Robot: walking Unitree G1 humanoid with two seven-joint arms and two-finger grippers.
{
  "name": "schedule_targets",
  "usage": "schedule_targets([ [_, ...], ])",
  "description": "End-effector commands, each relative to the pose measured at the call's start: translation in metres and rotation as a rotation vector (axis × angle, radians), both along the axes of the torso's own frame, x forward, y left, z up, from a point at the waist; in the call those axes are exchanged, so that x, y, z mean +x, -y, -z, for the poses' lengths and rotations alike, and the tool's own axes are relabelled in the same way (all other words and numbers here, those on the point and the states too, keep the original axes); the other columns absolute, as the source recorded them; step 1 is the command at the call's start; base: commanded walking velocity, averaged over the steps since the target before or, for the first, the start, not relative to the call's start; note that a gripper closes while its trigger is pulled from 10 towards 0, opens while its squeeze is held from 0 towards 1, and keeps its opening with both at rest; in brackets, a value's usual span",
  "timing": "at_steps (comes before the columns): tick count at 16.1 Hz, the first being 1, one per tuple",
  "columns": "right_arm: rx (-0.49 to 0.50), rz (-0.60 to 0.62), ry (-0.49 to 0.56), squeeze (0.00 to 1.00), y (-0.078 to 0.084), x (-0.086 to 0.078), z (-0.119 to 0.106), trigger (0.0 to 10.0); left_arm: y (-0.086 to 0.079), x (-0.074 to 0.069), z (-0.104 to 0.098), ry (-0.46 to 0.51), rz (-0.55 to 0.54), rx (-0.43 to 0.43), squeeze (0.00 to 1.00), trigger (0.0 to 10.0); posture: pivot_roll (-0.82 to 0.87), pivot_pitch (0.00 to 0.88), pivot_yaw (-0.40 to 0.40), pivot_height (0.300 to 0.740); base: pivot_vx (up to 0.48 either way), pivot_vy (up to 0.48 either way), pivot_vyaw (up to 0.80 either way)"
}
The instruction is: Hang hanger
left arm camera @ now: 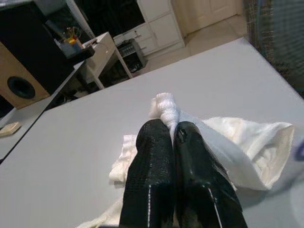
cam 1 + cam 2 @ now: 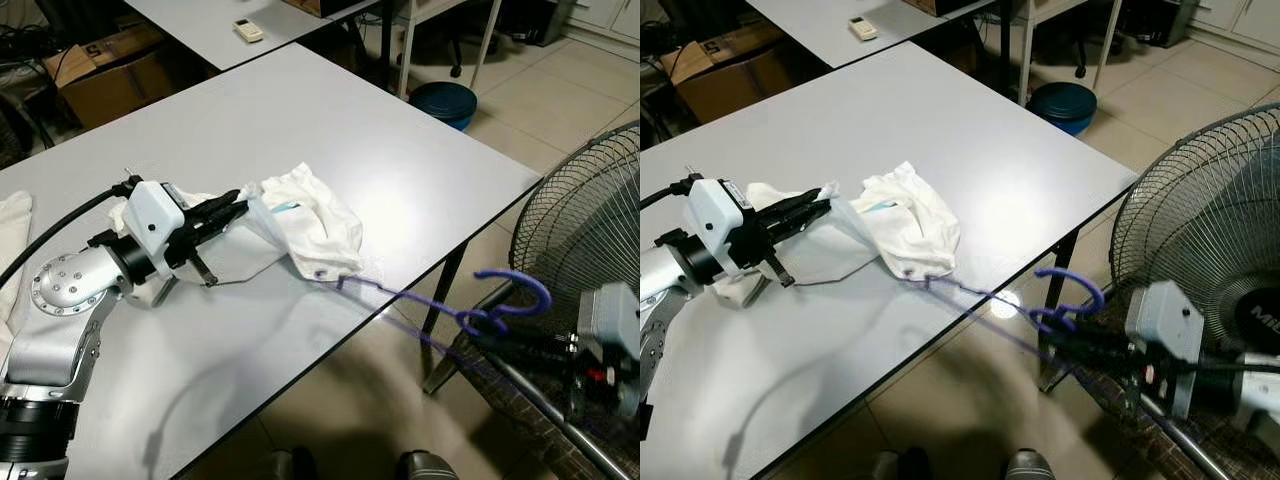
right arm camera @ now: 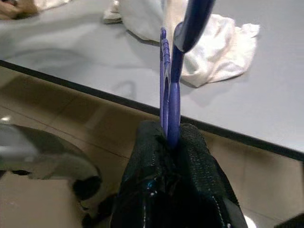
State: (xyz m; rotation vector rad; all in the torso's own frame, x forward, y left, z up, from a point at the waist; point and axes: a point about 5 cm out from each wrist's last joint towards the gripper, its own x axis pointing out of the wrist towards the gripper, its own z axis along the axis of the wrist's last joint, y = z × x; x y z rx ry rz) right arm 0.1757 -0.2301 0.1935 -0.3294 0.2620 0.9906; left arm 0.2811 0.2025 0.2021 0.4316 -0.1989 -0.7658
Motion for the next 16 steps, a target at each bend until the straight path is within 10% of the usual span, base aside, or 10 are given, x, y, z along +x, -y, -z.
schedule_targets([
  [1, -0.024, 0.005, 0.017, 0.0, 0.001, 0.004, 0.0, 10.0, 0.0, -0.002, -0.004, 0.0, 0.016, 0.015, 0.0, 0.0, -0.2, 0.127, 0.137, 0.74, 0.0, 0.0, 0.0],
  [16, -0.128, -0.023, 0.069, 0.0, -0.006, 0.033, 0.013, 10.0, 0.026, -0.014, -0.019, 0.007, 0.14, -0.019, 0.0, 0.0, -0.17, 0.112, 0.126, 0.74, 0.0, 0.0, 0.0],
])
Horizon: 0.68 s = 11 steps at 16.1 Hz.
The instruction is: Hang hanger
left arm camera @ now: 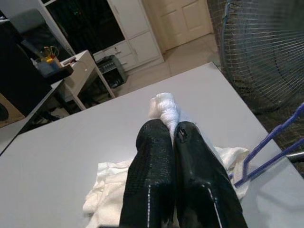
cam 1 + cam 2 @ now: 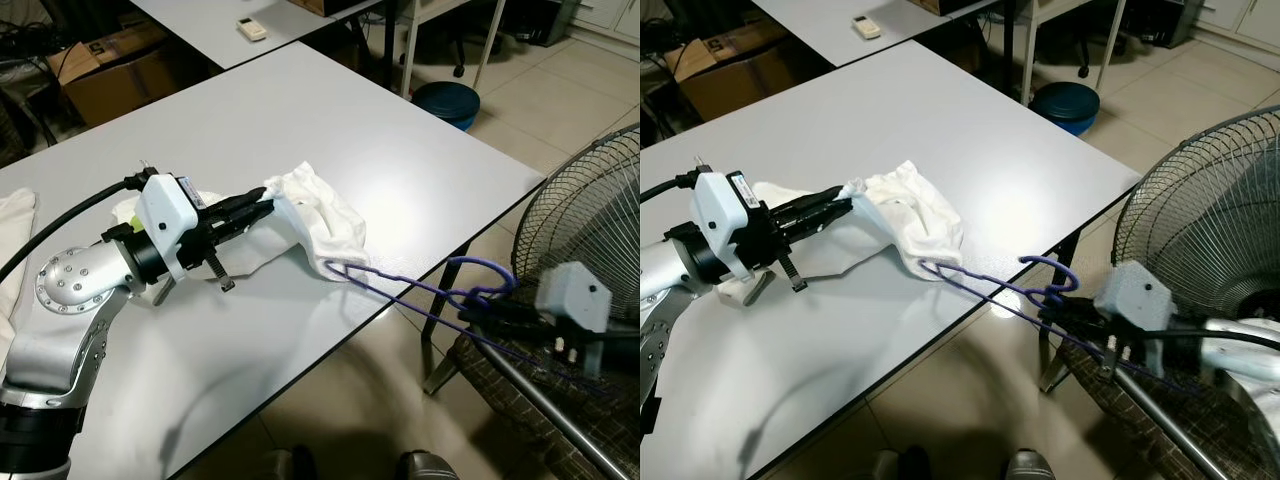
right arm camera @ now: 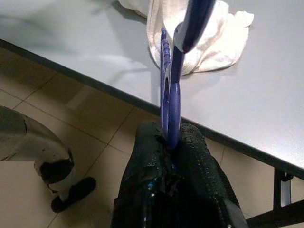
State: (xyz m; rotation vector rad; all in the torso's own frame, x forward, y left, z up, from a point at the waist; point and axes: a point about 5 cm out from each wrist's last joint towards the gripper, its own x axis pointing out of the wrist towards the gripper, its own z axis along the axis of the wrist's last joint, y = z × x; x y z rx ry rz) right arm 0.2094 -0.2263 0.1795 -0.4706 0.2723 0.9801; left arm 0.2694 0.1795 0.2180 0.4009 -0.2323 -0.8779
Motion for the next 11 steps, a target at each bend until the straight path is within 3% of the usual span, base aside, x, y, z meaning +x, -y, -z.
schedule_targets([
  [1, -0.007, -0.013, 0.017, 0.0, -0.003, 0.001, -0.001, 10.0, 0.004, -0.003, -0.005, 0.012, 0.028, -0.001, 0.0, 0.0, -0.17, 0.112, 0.126, 0.74, 0.0, 0.0, 0.0],
  [7, -0.068, 0.022, 0.114, 0.0, -0.007, 0.015, -0.005, 10.0, 0.011, -0.002, -0.02, 0.041, 0.059, -0.024, 0.0, 0.0, -0.17, 0.11, 0.131, 0.74, 0.0, 0.0, 0.0],
  [11, -0.143, 0.021, 0.149, 0.0, -0.008, 0.016, -0.007, 10.0, 0.01, -0.001, -0.022, 0.036, 0.056, -0.014, 0.0, 0.0, -0.17, 0.112, 0.132, 0.74, 0.0, 0.0, 0.0],
])
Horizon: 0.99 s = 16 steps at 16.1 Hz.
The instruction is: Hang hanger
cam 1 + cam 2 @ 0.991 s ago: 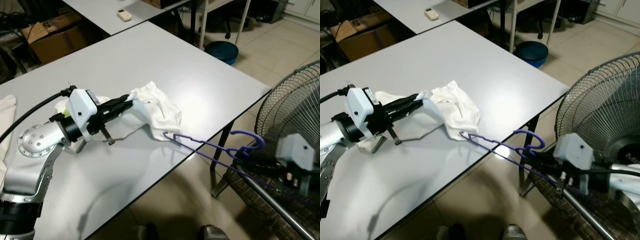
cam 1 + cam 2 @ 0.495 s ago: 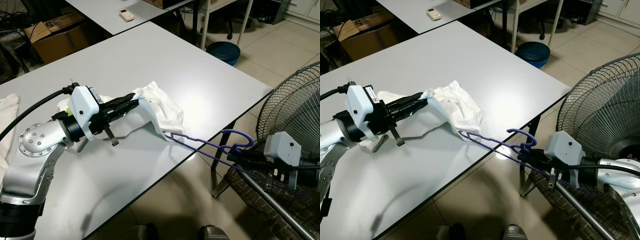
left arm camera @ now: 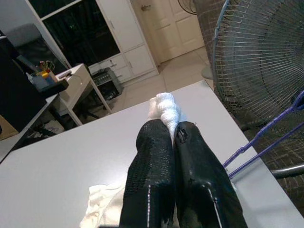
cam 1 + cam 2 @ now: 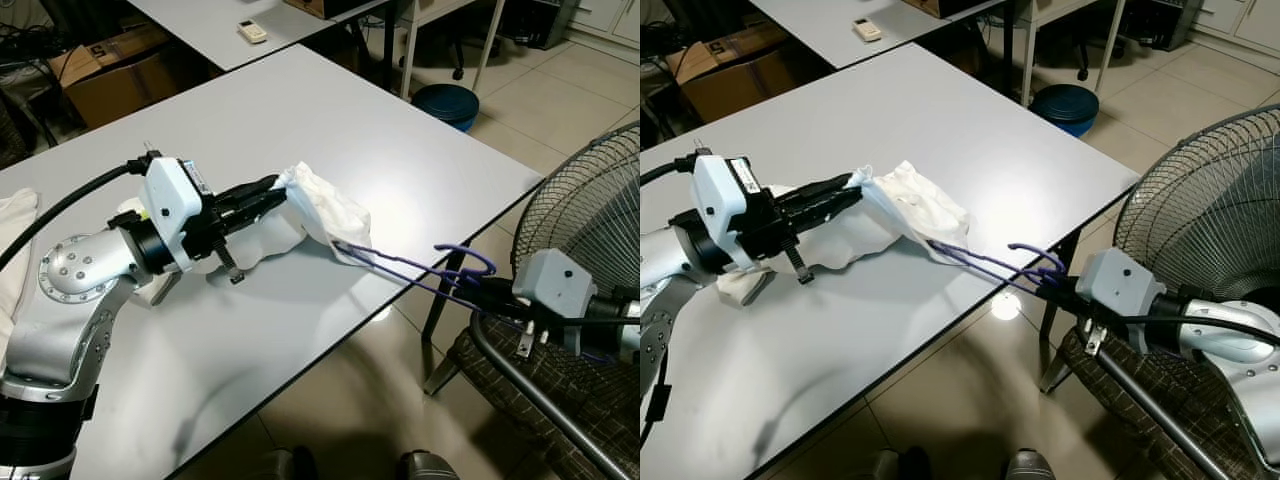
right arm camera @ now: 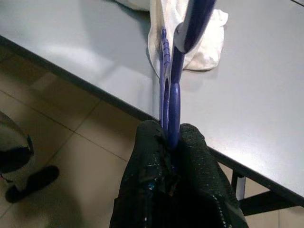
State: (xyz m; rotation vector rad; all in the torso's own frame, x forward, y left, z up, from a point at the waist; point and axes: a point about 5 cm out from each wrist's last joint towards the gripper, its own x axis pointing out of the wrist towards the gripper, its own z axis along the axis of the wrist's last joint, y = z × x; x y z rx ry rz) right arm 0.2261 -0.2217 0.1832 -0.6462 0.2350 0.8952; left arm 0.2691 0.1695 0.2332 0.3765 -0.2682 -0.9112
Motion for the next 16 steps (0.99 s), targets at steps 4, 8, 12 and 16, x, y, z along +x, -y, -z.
schedule_targets([
  [4, -0.133, -0.052, 0.04, 0.0, -0.007, -0.004, 0.007, 10.0, 0.002, 0.002, -0.009, 0.033, 0.0, 0.003, 0.0, 0.0, -0.17, 0.114, 0.134, 0.74, 0.0, 0.0, 0.0],
  [8, -0.057, 0.08, 0.279, 0.0, -0.009, 0.019, -0.019, 10.0, 0.004, 0.001, -0.008, 0.031, 0.009, 0.002, 0.0, 0.0, -0.17, 0.117, 0.136, 0.74, 0.0, 0.0, 0.0],
  [12, -0.008, 0.173, 0.345, 0.0, -0.005, 0.028, -0.03, 10.0, 0.005, 0.0, -0.004, 0.019, 0.014, 0.015, 0.0, 0.0, -0.17, 0.12, 0.133, 0.74, 0.0, 0.0, 0.0],
  [16, 0.006, 0.0, 0.204, 0.0, -0.025, 0.012, -0.008, 10.0, 0.012, 0.002, -0.007, 0.035, 0.021, 0.003, 0.0, 0.0, -0.17, 0.121, 0.13, 0.74, 0.0, 0.0, 0.0],
])
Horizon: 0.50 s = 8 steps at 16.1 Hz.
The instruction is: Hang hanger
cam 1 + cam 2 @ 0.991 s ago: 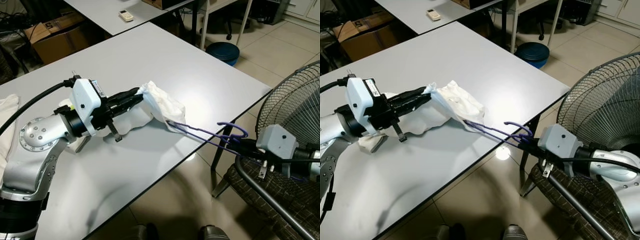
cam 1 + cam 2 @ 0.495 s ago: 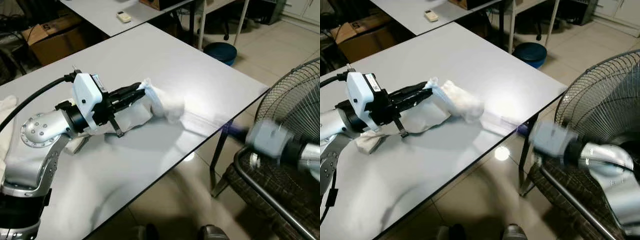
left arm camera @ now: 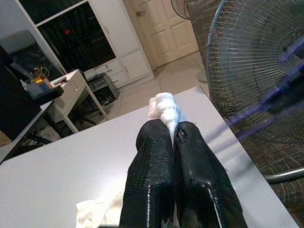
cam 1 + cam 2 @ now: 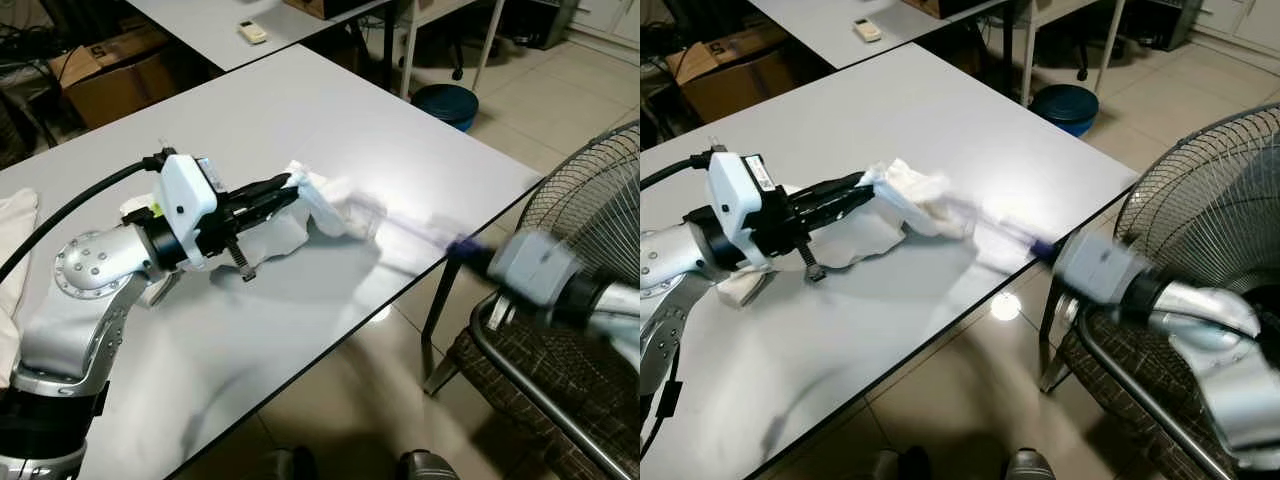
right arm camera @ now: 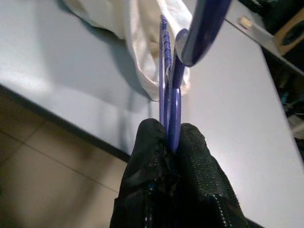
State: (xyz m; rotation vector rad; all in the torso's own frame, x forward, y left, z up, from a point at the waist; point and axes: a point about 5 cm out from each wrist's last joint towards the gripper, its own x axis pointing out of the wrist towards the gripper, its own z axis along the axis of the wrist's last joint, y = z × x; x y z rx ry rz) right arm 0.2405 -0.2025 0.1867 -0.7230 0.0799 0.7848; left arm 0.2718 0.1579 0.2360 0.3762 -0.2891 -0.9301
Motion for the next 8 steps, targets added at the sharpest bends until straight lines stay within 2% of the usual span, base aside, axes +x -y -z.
schedule_targets([
  [1, 0.001, -0.048, -0.01, 0.0, -0.005, -0.004, -0.002, 10.0, 0.002, -0.001, -0.005, 0.025, 0.002, 0.006, 0.0, 0.0, -0.17, 0.121, 0.132, 0.74, 0.0, 0.0, 0.0],
  [3, -0.037, -0.044, -0.027, 0.0, -0.002, -0.004, 0.003, 10.0, 0.005, -0.002, -0.007, 0.032, 0.02, 0.004, 0.0, 0.0, -0.17, 0.121, 0.135, 0.74, 0.0, 0.0, 0.0],
  [6, -0.07, 0.075, -0.029, 0.0, 0.01, 0.009, 0.009, 10.0, 0.014, -0.009, -0.008, 0.031, 0.092, 0.015, 0.0, 0.0, -0.16, 0.119, 0.135, 0.74, 0.0, 0.0, 0.0],
  [8, -0.02, 0.118, -0.062, 0.0, 0.011, 0.015, 0.012, 10.0, 0.021, -0.02, -0.002, -0.015, 0.184, 0.059, 0.0, 0.0, -0.16, 0.118, 0.138, 0.74, 0.0, 0.0, 0.0],
])
